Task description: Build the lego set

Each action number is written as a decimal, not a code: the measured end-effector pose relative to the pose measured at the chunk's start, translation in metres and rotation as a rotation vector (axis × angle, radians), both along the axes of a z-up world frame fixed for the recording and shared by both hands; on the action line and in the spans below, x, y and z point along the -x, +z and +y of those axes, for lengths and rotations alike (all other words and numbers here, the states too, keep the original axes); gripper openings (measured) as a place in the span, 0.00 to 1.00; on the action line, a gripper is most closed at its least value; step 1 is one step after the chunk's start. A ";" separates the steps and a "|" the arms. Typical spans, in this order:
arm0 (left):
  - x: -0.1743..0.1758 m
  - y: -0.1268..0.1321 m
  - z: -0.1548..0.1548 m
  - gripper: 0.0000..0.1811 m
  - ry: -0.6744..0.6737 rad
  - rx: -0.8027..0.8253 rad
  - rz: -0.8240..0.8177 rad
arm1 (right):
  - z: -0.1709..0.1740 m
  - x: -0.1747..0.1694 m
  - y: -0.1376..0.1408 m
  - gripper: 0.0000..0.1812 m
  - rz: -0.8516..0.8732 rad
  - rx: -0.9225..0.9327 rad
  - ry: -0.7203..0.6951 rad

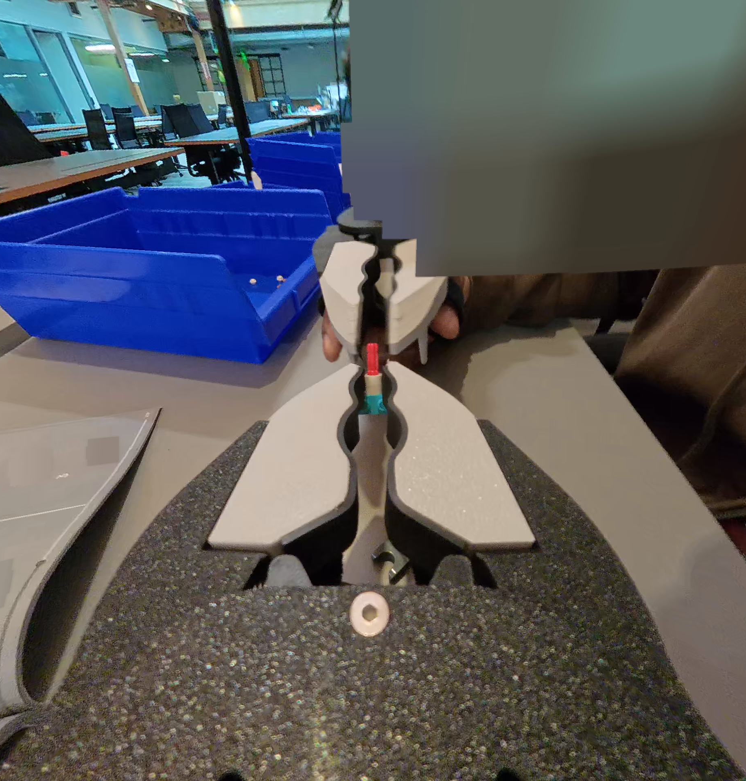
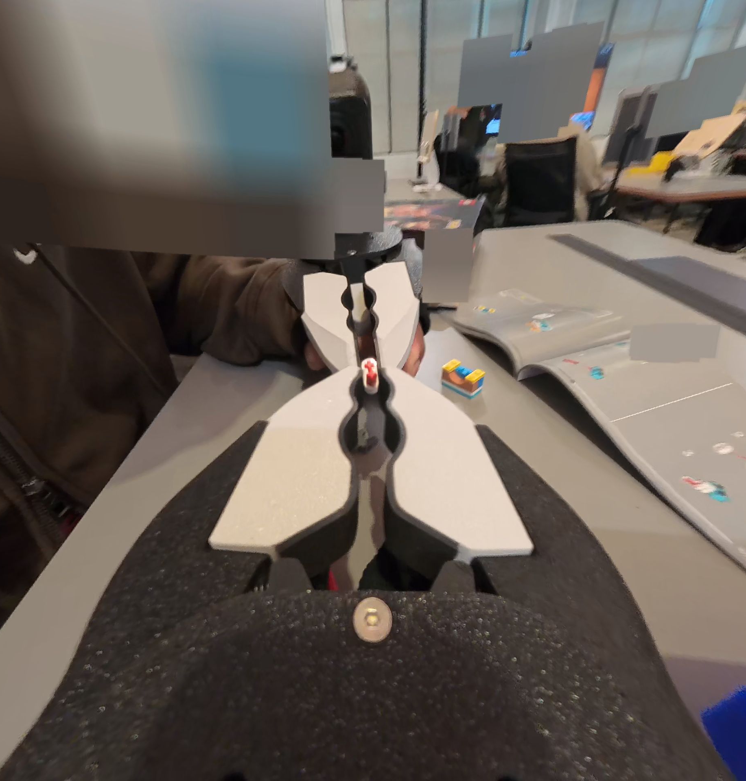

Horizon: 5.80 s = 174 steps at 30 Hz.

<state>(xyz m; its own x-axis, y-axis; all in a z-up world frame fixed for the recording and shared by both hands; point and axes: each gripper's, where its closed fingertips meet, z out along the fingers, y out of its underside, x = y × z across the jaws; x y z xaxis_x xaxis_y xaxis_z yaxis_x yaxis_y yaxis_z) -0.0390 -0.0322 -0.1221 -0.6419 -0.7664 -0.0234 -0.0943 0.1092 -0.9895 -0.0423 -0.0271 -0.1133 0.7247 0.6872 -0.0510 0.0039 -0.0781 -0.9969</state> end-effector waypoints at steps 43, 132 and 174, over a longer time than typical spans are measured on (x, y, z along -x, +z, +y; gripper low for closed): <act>-0.006 0.027 0.004 0.04 -0.177 0.930 0.357 | 0.012 -0.004 0.018 0.12 -0.580 -0.459 -0.365; -0.023 0.011 0.018 0.13 0.007 0.762 0.341 | 0.024 -0.035 0.008 0.11 -0.407 -0.322 -0.445; -0.021 0.010 0.015 0.11 0.022 0.666 0.300 | 0.025 -0.028 0.006 0.15 -0.443 -0.340 -0.433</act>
<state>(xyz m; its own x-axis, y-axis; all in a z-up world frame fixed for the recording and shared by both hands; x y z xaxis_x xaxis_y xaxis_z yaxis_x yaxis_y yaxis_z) -0.0182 -0.0170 -0.1122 -0.5313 -0.5697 0.6270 -0.3673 -0.5120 -0.7765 -0.0147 -0.0017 -0.1070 0.8394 0.2576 0.4786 0.4542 0.1513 -0.8780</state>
